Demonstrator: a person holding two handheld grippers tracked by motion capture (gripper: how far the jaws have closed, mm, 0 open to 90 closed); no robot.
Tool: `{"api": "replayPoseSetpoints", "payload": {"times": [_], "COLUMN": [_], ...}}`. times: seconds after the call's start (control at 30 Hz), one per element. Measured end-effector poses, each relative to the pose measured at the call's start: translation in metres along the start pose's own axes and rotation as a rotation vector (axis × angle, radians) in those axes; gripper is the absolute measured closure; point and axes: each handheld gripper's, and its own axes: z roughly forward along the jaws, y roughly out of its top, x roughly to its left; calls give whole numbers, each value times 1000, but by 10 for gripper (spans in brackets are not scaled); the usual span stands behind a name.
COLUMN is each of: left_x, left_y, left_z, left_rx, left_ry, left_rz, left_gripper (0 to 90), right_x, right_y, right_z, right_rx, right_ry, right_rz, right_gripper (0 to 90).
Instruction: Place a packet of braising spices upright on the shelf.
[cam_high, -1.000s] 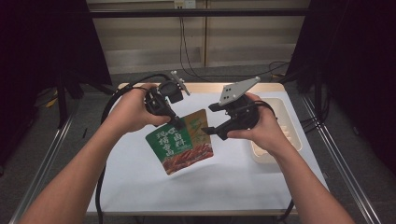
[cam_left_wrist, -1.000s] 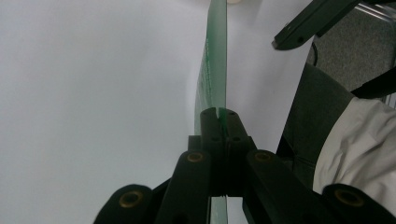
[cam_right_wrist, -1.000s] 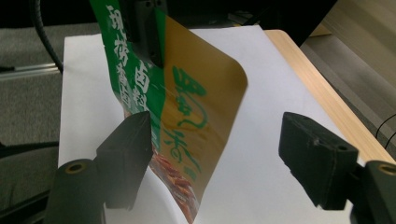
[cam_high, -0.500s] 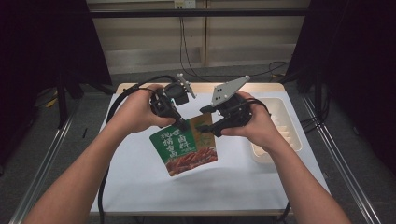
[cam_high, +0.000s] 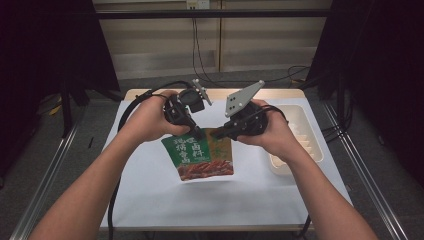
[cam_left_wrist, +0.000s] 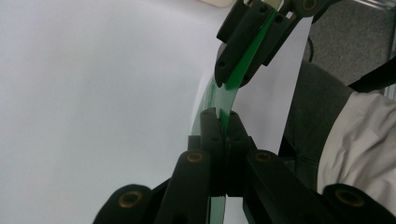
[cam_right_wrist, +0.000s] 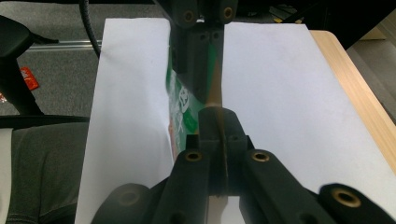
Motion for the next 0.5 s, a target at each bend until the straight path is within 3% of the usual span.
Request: {"api": "replayPoseSetpoints", "payload": {"times": [0.07,0.17,0.2,0.27,0.3,0.37,0.43,0.5], "left_x": [1,7,7,7,7,7,7,8], "left_y": [-1,-6,-6,-8,-8,-10,-12,-13], "left_z": [0,-1,-1,-2,-4,-5,-5,-5], "left_rx": [-10,-76,-76,-110,-123,-151,-156,-158], "left_ry": [-5,-15,-15,-4,10,30,54,51], "left_rz": [-6,-12,-12,-8,8,-20,-6,-12], "left_gripper": [885,807,790,683,683,582,462,429], "right_x": [0,-1,-1,-2,-2,-4,-6,-7], "right_y": [1,1,1,2,2,0,1,1], "right_z": [0,-2,-2,-4,-4,-5,-7,-8], "right_rx": [5,22,22,41,41,58,47,46], "right_ry": [-3,8,8,-4,-4,-19,-17,-24], "right_rz": [-3,21,21,6,6,14,13,7], "right_gripper": [900,900,900,900,900,900,900,900]}}
